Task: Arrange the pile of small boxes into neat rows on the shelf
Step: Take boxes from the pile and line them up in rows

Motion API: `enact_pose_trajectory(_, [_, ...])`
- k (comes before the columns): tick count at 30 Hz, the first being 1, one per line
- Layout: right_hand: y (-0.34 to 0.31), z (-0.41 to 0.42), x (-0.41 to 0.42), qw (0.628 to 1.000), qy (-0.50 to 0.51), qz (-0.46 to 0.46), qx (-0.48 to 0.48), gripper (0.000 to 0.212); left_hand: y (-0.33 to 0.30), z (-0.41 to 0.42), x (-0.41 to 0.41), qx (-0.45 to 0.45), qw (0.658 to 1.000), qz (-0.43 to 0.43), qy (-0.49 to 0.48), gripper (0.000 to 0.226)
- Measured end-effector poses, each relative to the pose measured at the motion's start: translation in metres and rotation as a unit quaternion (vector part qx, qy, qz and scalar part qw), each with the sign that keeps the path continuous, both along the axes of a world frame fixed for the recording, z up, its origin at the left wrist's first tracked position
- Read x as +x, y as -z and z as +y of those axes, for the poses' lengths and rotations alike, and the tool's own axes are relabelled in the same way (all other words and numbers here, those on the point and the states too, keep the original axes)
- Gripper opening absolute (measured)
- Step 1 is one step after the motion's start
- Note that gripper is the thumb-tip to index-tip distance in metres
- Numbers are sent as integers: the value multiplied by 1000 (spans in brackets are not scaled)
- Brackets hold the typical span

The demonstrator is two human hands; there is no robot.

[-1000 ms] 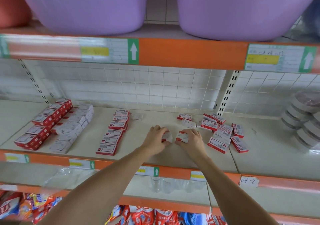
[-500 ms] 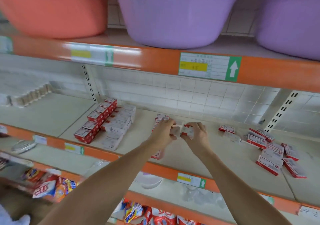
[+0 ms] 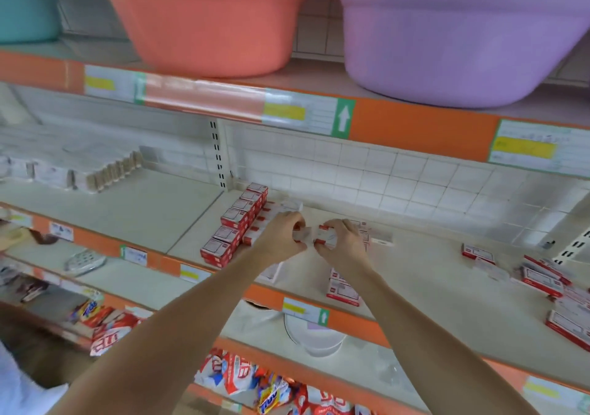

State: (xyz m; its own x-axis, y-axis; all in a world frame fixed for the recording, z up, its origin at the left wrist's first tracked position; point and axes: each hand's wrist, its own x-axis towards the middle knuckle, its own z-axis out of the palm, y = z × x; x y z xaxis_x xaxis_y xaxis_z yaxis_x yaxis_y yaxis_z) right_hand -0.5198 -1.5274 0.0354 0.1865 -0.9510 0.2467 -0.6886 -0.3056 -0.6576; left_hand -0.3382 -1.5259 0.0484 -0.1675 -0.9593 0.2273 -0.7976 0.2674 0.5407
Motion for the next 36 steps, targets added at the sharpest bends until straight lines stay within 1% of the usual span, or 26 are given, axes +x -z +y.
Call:
enact_pose_trajectory(5, [0, 6, 43, 1000, -5, 1, -29, 41, -8, 11, 46, 19, 1000, 15, 11, 35])
enact_pose_trajectory(9, [-3, 9, 69, 999, -4, 1, -35, 42, -8, 18, 81, 46, 999, -8, -15, 41])
enact_pose_trajectory(12, [-2, 11, 80, 999, -3, 1, -37, 42, -5, 19, 102, 82, 995, -54, -36, 36])
enact_pose_trajectory(16, [3, 14, 93, 998, -13, 34, -41, 45, 0, 20, 110, 125, 987, -103, -18, 26])
enact_pose_trajectory(18, [4, 16, 100, 997, -26, 50, -44, 47, 4, 21, 108, 108, 985, -132, -7, 22])
enact_pose_trajectory(21, [7, 16, 107, 996, -35, 63, -55, 48, 7, 22, 104, 60, 983, -176, 5, 20])
enact_pose_trajectory(24, [9, 19, 109, 995, -39, 67, -57, 46, 11, 18, 103, 28, 966, -256, 15, 15])
enact_pose_trajectory(27, [13, 22, 109, 994, -47, 78, -57, 46, 14, 14, 103, 8, 954, -298, 25, 11])
enact_pose_trajectory(28, [14, 23, 108, 993, -50, 86, -60, 47, 15, 13, 103, 0, 950, -309, 34, 11])
enact_pose_trajectory(29, [15, 23, 108, 992, -53, 95, -61, 48, 16, 12, 103, -8, 947, -320, 41, 18])
enact_pose_trajectory(31, [15, 24, 107, 990, -58, 113, -68, 50, 18, 9, 106, -17, 939, -338, 60, 35])
enact_pose_trajectory(33, [16, 24, 107, 987, -69, 124, -78, 50, 19, 8, 109, -17, 935, -347, 73, 44])
enact_pose_trajectory(34, [16, 25, 108, 985, -77, 132, -82, 50, 19, 7, 110, -15, 937, -340, 77, 44])
enact_pose_trajectory(36, [15, 25, 112, 982, -92, 146, -75, 51, 18, 8, 113, -16, 948, -305, 83, 37])
